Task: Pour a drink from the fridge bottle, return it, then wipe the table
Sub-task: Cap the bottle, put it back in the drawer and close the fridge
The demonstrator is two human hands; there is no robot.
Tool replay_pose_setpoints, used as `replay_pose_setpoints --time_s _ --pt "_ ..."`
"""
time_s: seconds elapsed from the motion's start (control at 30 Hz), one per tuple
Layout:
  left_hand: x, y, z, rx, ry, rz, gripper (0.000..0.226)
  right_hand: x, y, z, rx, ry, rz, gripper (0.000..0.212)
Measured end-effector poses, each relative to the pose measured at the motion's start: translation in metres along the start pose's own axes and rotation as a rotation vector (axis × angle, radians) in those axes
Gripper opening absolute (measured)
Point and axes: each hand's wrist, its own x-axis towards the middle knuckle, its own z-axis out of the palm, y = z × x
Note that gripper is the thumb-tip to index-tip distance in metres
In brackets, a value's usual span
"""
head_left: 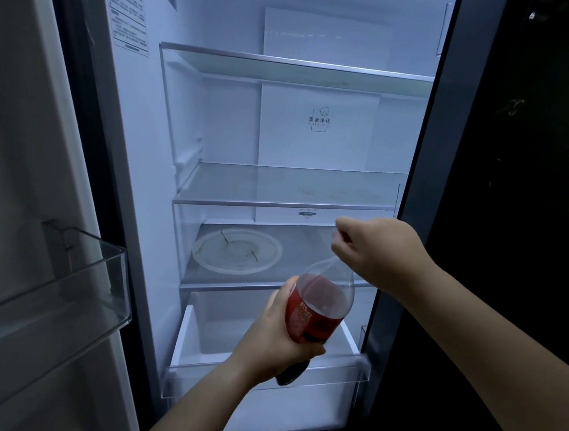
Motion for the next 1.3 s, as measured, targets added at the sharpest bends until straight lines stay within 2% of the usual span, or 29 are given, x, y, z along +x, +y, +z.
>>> replay_pose_setpoints --time_s 0.07,0.13,0.2,0.27,0.37,0.5,0.63,0.73,0.8,0.93,1.0,1.13,1.3 --pt "0.0 0.001 0.001 0.011 0.0 -0.004 0.097 0.0 -0.002 0.001 -0.071 -0.105 0.181 0.036" --pt "0.0 0.0 0.001 0.014 0.002 -0.01 0.097 0.0 -0.002 0.0 -0.056 -0.111 0.172 0.041" --pt "0.001 -0.002 -0.002 -0.004 0.011 -0.025 0.097 -0.003 0.002 0.0 0.033 -0.014 -0.021 0.045" --pt "0.001 -0.003 -0.004 -0.035 0.017 -0.035 0.097 -0.006 0.011 0.0 0.107 -0.008 -0.252 0.043" --pt "0.0 -0.003 -0.004 -0.04 -0.012 -0.04 0.096 -0.006 0.02 -0.001 0.202 -0.024 -0.341 0.033" --pt "0.0 -0.002 -0.002 -0.022 -0.01 -0.04 0.098 -0.004 0.014 0.005 0.183 0.003 -0.239 0.029" --pt "0.001 -0.004 0.001 -0.014 0.02 -0.032 0.096 0.0 0.004 0.007 0.057 -0.078 0.027 0.032" --pt "0.003 -0.007 0.001 0.004 0.046 -0.025 0.096 -0.007 -0.001 0.012 0.089 0.035 0.023 0.037" --pt "0.003 -0.007 0.0 0.022 0.059 -0.018 0.095 -0.017 -0.001 0.023 0.225 0.105 0.093 0.042" --pt "0.007 -0.01 -0.017 0.137 0.062 -0.021 0.099 -0.051 -0.003 0.049 0.657 0.158 0.301 0.038" --pt "0.015 -0.016 -0.031 0.153 0.099 -0.03 0.102 -0.072 -0.003 0.072 0.698 0.098 0.343 0.039" --pt "0.03 -0.032 -0.056 0.3 0.073 -0.071 0.106 -0.108 -0.007 0.131 0.59 -0.176 0.357 0.032" --pt "0.034 -0.056 -0.066 0.527 0.011 -0.097 0.104 -0.135 -0.015 0.187 0.473 -0.314 0.354 0.022"
